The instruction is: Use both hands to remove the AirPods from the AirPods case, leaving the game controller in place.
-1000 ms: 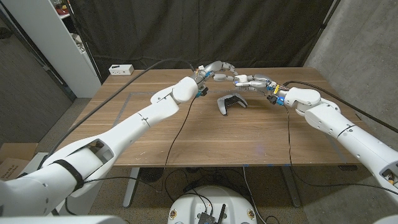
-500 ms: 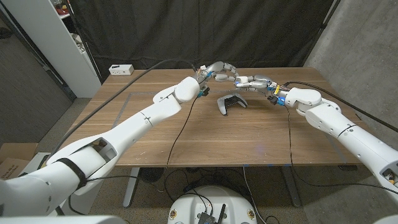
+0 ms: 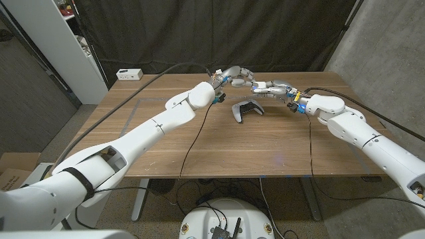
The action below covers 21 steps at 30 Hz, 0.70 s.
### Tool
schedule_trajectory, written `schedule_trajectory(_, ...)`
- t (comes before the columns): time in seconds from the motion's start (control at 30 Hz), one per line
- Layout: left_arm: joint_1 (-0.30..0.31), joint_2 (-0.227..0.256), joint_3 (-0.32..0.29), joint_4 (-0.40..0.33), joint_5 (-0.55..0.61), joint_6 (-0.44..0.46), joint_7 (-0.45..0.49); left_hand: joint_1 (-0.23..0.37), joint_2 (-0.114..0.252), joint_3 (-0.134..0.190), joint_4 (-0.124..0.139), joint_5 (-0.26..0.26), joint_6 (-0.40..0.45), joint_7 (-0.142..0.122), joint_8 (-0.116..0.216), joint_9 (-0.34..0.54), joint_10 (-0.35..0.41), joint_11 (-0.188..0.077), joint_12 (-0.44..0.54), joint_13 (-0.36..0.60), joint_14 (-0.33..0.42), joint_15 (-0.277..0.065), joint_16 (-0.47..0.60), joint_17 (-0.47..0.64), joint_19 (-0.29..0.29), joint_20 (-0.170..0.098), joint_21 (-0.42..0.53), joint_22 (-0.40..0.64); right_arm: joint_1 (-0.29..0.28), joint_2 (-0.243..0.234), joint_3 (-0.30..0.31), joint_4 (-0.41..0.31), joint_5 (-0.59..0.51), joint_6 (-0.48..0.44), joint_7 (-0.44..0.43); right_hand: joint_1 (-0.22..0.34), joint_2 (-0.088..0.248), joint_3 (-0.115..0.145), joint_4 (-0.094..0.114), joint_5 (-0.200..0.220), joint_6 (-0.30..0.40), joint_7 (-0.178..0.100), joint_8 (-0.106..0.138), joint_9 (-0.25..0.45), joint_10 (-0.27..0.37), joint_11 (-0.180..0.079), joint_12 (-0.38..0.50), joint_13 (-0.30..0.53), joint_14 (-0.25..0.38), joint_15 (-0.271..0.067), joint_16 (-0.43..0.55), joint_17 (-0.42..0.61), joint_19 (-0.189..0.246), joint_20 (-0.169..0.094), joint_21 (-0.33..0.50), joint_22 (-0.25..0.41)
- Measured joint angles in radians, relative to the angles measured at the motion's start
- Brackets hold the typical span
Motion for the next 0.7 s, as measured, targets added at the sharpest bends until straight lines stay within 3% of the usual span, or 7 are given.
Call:
schedule_trajectory(0.3, 0.018, 0.002, -0.014, -0.01, -0.03, -0.006, 0.005, 0.008, 0.008, 0.0, 0.0, -0.002, 0.027, 0.005, 0.007, 0.0, 0.018, -0.017, 0.01, 0.005, 0.005, -0.001, 0.004, 0.005, 0.011, 0.0, 0.008, 0.0, -0.006, -0.004, 0.002, -0.006, -0.017, 0.015, -0.014, 0.012, -0.002, 0.0, 0.0, 0.0, 0.0, 0.0, 0.001, 0.0, -0.003, -0.006, 0.0, 0.0, 0.0, 0.0, 0.0, 0.0, -0.001, -0.001, 0.0, 0.0)
schedule_trajectory(0.57, 0.035, 0.003, -0.027, -0.018, -0.061, -0.016, 0.005, 0.025, 0.013, 0.01, 0.01, -0.008, 0.027, 0.005, 0.007, 0.0, 0.029, -0.017, 0.01, 0.009, 0.014, -0.003, 0.008, 0.009, 0.016, -0.005, 0.015, 0.005, -0.01, -0.007, 0.002, -0.007, -0.044, 0.036, -0.028, 0.025, -0.002, -0.004, -0.004, 0.005, 0.0, 0.0, 0.0, 0.0, -0.007, -0.01, 0.0, 0.0, 0.004, -0.004, 0.0, -0.005, -0.004, -0.004, 0.0, 0.0)
schedule_trajectory(0.7, 0.04, 0.003, -0.031, -0.02, -0.08, -0.019, 0.001, 0.015, 0.034, 0.011, 0.012, -0.012, 0.027, 0.006, 0.007, 0.0, 0.034, -0.013, 0.013, 0.009, 0.014, -0.003, 0.008, 0.014, 0.016, -0.005, 0.015, 0.009, -0.011, -0.009, 0.0, -0.007, -0.061, 0.051, -0.037, 0.03, -0.004, -0.005, -0.005, 0.005, 0.002, -0.002, 0.0, 0.0, -0.01, -0.013, 0.0, 0.0, 0.004, -0.004, 0.0, -0.005, -0.004, -0.004, 0.0, 0.0)
